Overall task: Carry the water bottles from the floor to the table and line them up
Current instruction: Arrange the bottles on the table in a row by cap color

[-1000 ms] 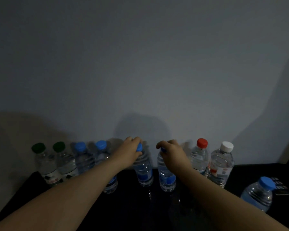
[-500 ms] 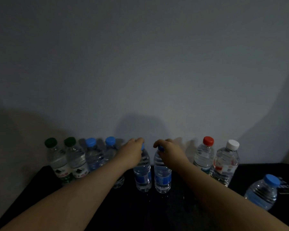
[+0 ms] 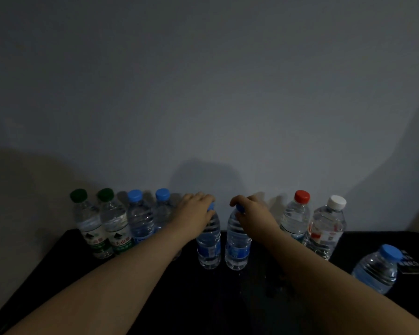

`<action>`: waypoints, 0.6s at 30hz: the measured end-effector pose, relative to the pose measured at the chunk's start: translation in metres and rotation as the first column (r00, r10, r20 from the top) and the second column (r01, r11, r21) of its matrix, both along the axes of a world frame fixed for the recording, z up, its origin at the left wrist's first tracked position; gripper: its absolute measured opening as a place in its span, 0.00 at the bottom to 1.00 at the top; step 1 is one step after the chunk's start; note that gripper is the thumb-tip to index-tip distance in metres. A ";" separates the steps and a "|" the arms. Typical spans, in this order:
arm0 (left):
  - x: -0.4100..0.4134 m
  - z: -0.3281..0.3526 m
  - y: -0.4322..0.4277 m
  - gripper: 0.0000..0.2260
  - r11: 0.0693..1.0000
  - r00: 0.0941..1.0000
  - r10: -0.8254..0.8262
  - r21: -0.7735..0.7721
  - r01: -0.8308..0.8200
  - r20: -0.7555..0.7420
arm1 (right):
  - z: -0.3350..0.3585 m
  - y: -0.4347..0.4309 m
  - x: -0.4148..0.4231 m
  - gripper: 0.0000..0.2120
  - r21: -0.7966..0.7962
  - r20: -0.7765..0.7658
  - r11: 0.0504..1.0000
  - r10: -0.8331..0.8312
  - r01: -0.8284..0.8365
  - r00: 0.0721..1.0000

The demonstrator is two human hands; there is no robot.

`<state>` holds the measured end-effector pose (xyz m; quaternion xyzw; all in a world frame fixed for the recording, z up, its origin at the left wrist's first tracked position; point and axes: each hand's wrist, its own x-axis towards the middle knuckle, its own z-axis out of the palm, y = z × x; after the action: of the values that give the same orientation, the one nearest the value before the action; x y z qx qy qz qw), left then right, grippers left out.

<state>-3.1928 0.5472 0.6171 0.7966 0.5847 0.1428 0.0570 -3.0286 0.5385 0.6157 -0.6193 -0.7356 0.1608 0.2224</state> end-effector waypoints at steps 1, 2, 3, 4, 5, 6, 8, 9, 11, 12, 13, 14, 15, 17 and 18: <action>0.001 -0.001 0.000 0.16 1.000 0.999 0.014 0.018 -0.014 -0.030 | 0.000 0.001 0.000 0.14 -0.002 -0.008 1.000 -0.003 0.003 1.000; 0.002 -0.001 -0.001 0.15 0.999 0.999 0.020 0.035 -0.018 -0.043 | 0.000 0.001 0.001 0.14 -0.002 -0.015 1.000 -0.002 0.002 1.000; 0.002 -0.002 -0.001 0.13 0.999 0.999 0.011 0.052 -0.008 -0.045 | 0.000 0.002 0.001 0.14 -0.002 -0.020 1.000 -0.001 0.001 1.000; 0.003 -0.003 -0.001 0.11 0.998 0.999 -0.005 0.061 0.008 -0.036 | 0.000 0.002 0.001 0.14 -0.003 -0.021 1.000 0.001 -0.001 1.000; 0.003 -0.004 -0.001 0.10 0.998 1.000 -0.018 0.056 0.018 -0.015 | 0.000 0.002 0.001 0.14 -0.005 -0.021 1.000 0.004 -0.004 1.000; 0.002 -0.004 -0.001 0.10 0.999 1.000 -0.016 0.036 0.015 0.019 | 0.000 0.002 0.001 0.14 -0.007 -0.020 1.000 0.005 -0.005 1.000; 0.000 -0.003 -0.001 0.10 0.999 0.993 0.029 -0.035 -0.025 0.119 | 0.000 0.003 0.003 0.14 -0.009 -0.018 1.000 0.003 -0.004 1.000; -0.002 -0.002 -0.001 0.09 0.997 0.984 0.052 -0.067 -0.041 0.173 | 0.000 0.003 0.003 0.13 -0.009 -0.019 1.000 0.004 -0.004 1.000; -0.004 0.001 -0.001 0.09 0.993 0.966 0.076 -0.106 -0.051 0.248 | 0.000 0.005 0.003 0.13 -0.013 -0.028 1.000 0.006 -0.007 1.000; -0.005 0.001 -0.001 0.09 0.992 0.958 0.080 -0.118 -0.049 0.275 | 0.000 0.006 0.002 0.13 -0.013 -0.028 1.000 0.010 -0.011 1.000; -0.005 0.002 -0.002 0.10 0.991 0.949 0.084 -0.126 -0.047 0.304 | -0.001 0.007 0.001 0.13 -0.010 -0.025 1.000 0.015 -0.015 1.000; -0.005 0.002 -0.002 0.10 0.990 0.937 0.090 -0.130 -0.049 0.337 | -0.001 0.008 0.001 0.14 -0.007 -0.021 1.000 0.018 -0.019 1.000; -0.005 0.003 -0.003 0.10 0.991 0.925 0.096 -0.124 -0.054 0.367 | -0.001 0.009 0.000 0.14 -0.006 -0.018 1.000 0.020 -0.020 1.000; -0.006 0.002 -0.004 0.08 0.993 0.911 0.103 -0.096 -0.070 0.400 | -0.001 0.010 -0.001 0.14 -0.005 -0.009 1.000 0.023 -0.023 1.000; -0.007 0.001 -0.005 0.09 0.994 0.910 0.099 -0.085 -0.070 0.402 | -0.002 0.010 -0.001 0.14 -0.003 -0.005 1.000 0.023 -0.023 1.000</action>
<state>-3.2000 0.5422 0.6179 0.7212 0.5986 0.2870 0.1979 -3.0297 0.5486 0.6139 -0.6108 -0.7418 0.1662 0.2215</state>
